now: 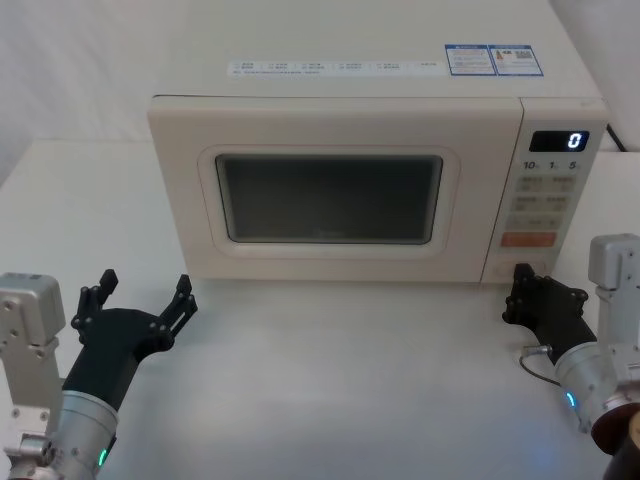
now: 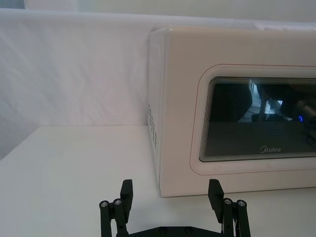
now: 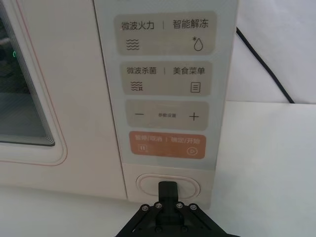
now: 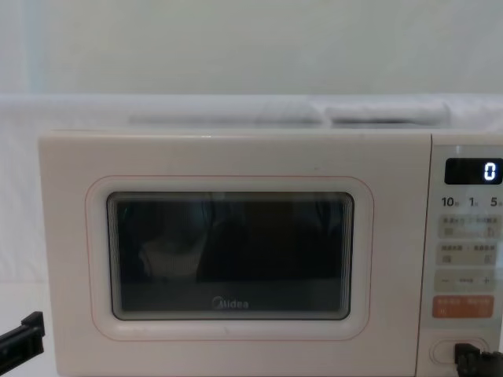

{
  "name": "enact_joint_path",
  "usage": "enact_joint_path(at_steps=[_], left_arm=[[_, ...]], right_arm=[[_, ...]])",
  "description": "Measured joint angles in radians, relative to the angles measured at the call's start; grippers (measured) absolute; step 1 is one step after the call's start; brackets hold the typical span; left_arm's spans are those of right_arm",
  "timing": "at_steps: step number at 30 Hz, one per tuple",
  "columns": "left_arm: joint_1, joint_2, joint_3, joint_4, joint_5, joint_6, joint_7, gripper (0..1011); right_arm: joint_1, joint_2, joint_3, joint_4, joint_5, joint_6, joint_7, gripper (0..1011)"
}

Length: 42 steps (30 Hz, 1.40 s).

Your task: Press the button to open the microwave door with one hand; close the microwave door with the other hand.

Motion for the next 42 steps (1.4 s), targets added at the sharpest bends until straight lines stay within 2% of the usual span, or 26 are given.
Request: enact_joint_path(at_steps=[42], left_arm=[[0.000,0.000,0.000,0.000,0.000,0.000,0.000,1001]], right_arm=[[0.060,-0.009,0.003,0.070,0.004,-0.017,-0.004,0]])
